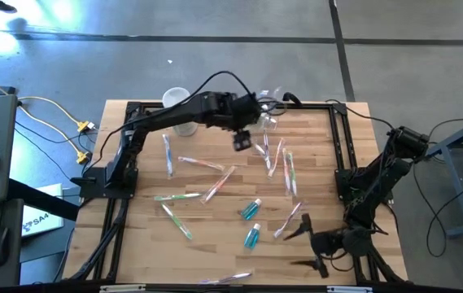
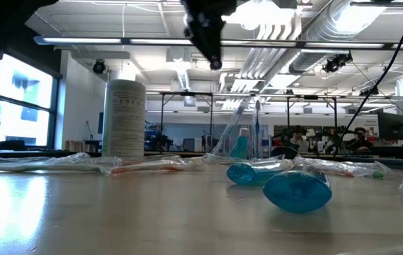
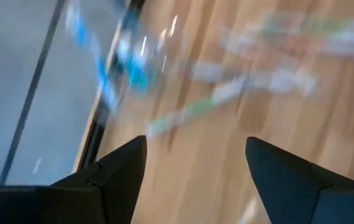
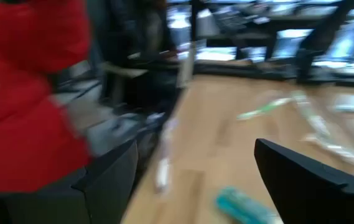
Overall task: Pick & Place toothbrushing station
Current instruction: Put the green toothbrush into the transparent organizer
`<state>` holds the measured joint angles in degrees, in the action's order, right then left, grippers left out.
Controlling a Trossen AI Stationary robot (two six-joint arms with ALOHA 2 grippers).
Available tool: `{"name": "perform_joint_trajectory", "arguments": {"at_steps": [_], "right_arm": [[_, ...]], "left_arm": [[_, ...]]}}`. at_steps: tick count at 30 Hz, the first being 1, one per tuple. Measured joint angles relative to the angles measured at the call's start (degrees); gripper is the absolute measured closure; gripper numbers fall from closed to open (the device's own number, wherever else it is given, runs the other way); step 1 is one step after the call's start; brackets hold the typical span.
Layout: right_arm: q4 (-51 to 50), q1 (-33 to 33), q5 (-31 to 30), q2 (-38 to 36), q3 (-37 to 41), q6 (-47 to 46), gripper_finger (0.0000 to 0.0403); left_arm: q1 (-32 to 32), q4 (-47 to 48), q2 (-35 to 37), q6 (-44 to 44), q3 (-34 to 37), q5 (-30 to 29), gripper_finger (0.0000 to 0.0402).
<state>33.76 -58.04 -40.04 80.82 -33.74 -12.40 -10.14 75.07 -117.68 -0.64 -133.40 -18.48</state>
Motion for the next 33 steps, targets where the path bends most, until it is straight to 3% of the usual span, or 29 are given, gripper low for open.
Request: {"name": "perform_joint_trajectory", "arguments": {"at_steps": [5, 15, 22, 30, 33], "right_arm": [[0.04, 1.26, -0.25, 0.0, 0.0, -0.44, 0.0088], [-6.11, 6.54, -1.54, 0.0, -0.02, -1.26, 0.0088], [-12.76, 11.94, 0.72, 0.0, -0.02, -2.86, 0.0088], [-23.0, 18.77, 1.69, 0.0, -0.07, -7.96, 0.0091], [-24.91, 21.43, 2.08, 0.0, -0.07, -8.25, 0.0098]], "left_arm": [[2.93, 15.58, 0.28, -7.05, 0.19, -1.16, 0.0133], [11.09, 14.91, 2.41, -12.84, 12.5, 5.89, 0.0133], [17.21, 15.15, 4.88, -19.25, 24.03, 5.91, 0.0133], [22.67, 13.65, 17.01, -29.56, 39.87, 2.04, 0.0133], [24.12, 4.66, 23.12, -29.49, 46.45, 1.78, 0.0133]]}}
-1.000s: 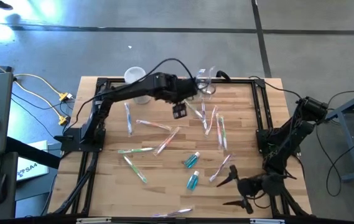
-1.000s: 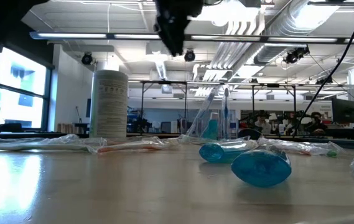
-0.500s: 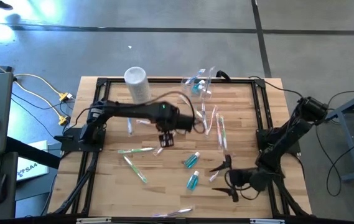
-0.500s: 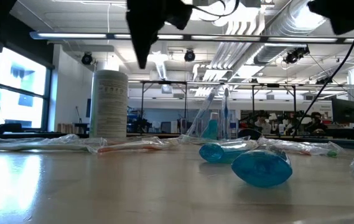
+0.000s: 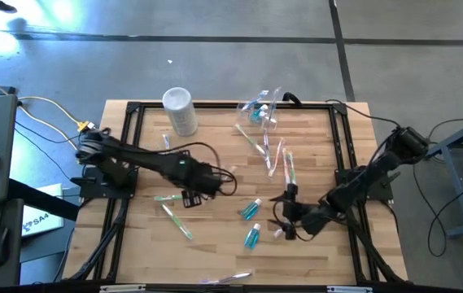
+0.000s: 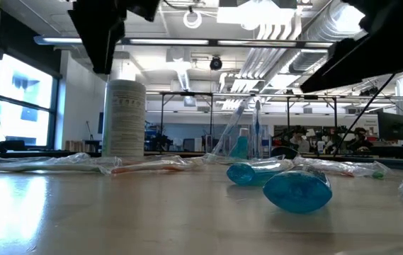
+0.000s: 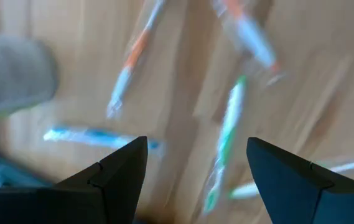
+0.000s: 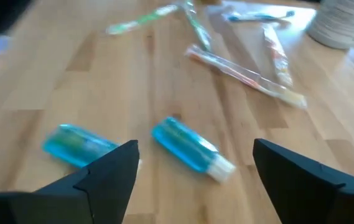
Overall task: Pick & Place toothbrushing station
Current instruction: Put the green toothbrush into the transparent organizer
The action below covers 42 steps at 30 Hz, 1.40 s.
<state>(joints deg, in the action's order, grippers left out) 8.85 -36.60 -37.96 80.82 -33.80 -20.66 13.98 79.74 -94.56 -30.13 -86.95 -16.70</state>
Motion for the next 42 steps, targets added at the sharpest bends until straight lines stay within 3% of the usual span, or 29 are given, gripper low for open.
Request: {"name": "perform_joint_trajectory", "arguments": {"at_steps": [9, 15, 18, 24, 30, 33, 39, 42], "right_arm": [[2.16, 7.5, 11.27, 0.0, -1.26, 5.44, 0.0109], [-7.09, 10.1, 14.08, 0.0, -6.98, 8.13, 0.011], [-19.66, 11.66, 13.14, 0.0, -11.8, 0.03, 0.011], [-47.27, 17.21, 13.54, 0.0, -19.39, -26.76, 0.011], [-65.55, 24.78, 21.96, -0.04, -20.55, -47.26, 0.011], [-70.37, 27.68, 22.77, -0.04, -19.79, -49.97, 0.011], [-70.25, 33.34, 23.03, 0.05, -19.47, -49.48, 0.011], [-69.65, 36.85, 22.53, 1.19, -19.47, -47.66, 0.011]], "left_arm": [[0.26, -33.67, 15.5, 8.93, 23.05, 0.02, 0.0133], [0.28, -46.75, 17.31, 11.94, 31.18, 0.06, 0.0133], [0.28, -49.73, 17.14, 13.38, 32.27, 0.16, 0.0133], [0.28, -48.19, 17.21, 16.78, 32.56, 0.88, 0.0133], [0.26, -47.92, 17.33, 19.82, 33.52, 0.69, 0.0133], [0.26, -51.36, 17.33, 21.4, 36.17, 0.67, 0.0133], [-0.15, -60.33, 17.31, 25.66, 42.59, 3.65, 0.0133], [-1.34, -64.73, 17.31, 27.98, 45.55, 10.33, 0.0133]]}}
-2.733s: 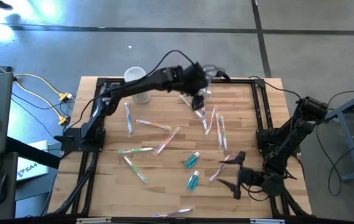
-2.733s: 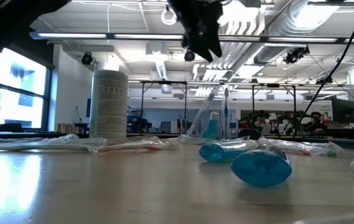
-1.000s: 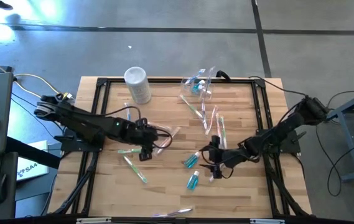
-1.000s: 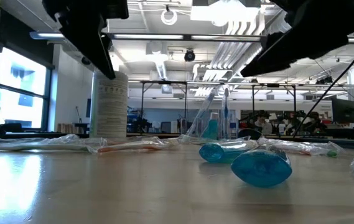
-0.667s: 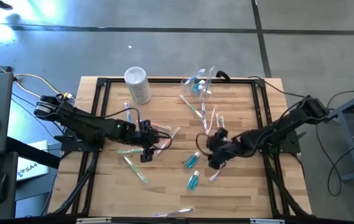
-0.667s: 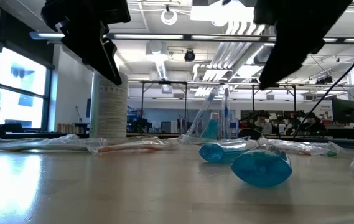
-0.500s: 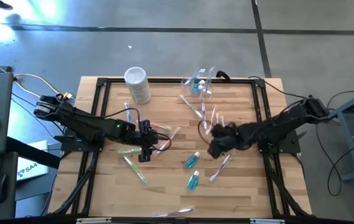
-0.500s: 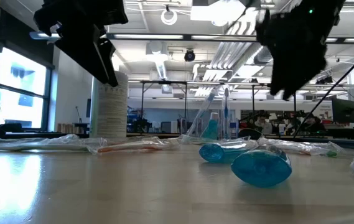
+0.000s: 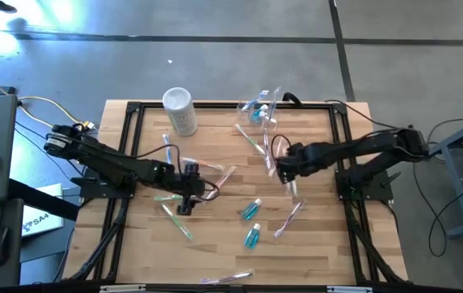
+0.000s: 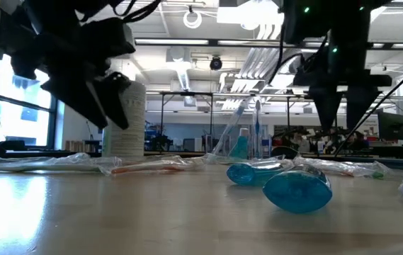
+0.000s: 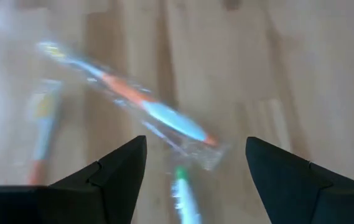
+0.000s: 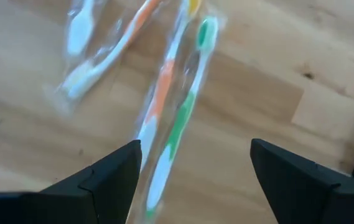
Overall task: Pick & Place toothbrushing station
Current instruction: Put the green toothbrush into the transparent organizer
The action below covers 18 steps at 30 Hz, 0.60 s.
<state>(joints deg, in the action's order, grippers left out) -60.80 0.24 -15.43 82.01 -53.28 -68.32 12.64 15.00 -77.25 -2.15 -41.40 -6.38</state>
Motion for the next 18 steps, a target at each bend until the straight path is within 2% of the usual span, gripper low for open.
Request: {"name": "perform_joint_trajectory", "arguments": {"at_steps": [4, 8, 18], "right_arm": [[1.08, 5.15, 0.22, 1.8, 0.02, 2.54, 0.011], [1.57, 8.92, 0.47, 4.48, 0.04, 4.07, 0.011], [4.31, 13.87, 3.97, 12.52, 0.07, 7.11, 0.011]], "left_arm": [[-2.03, -7.28, 0.0, 0.63, 3.34, 5.89, 0.0133], [-3.72, -12.2, 0.0, 0.49, 5.4, 7.55, 0.0133], [-4.02, -15.27, 0.0, 0.82, 5.55, 12.44, 0.0133]]}}
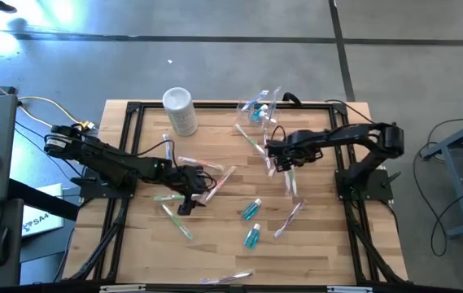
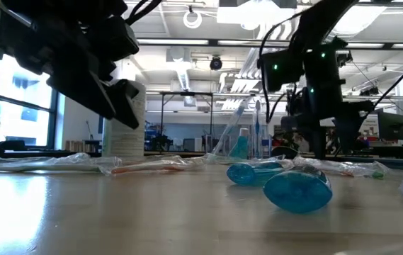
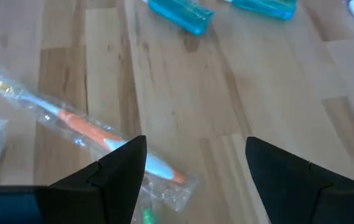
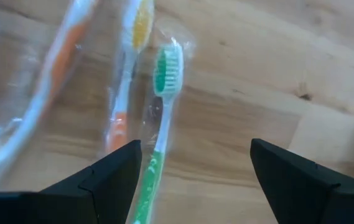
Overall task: Pick & Place toothbrushing station
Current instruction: Put the green toothbrush into the transparent organizer
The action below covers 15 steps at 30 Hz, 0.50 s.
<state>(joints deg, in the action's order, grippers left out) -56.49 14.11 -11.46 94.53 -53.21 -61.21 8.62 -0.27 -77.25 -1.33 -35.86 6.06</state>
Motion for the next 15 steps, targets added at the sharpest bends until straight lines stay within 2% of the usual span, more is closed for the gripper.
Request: {"name": "perform_joint_trajectory", "arguments": {"at_steps": [8, 15], "right_arm": [[1.2, 2.84, 0.56, 6.88, -0.41, 4.26, 0.011], [2.5, 3.3, -1.52, 7.52, -0.31, 7.52, 0.0117]], "left_arm": [[0.0, -1.58, -0.57, -0.55, 0.0, 4.36, 0.0133], [0.04, -3.52, -1.25, -0.63, 0.04, 8.55, 0.0133]]}}
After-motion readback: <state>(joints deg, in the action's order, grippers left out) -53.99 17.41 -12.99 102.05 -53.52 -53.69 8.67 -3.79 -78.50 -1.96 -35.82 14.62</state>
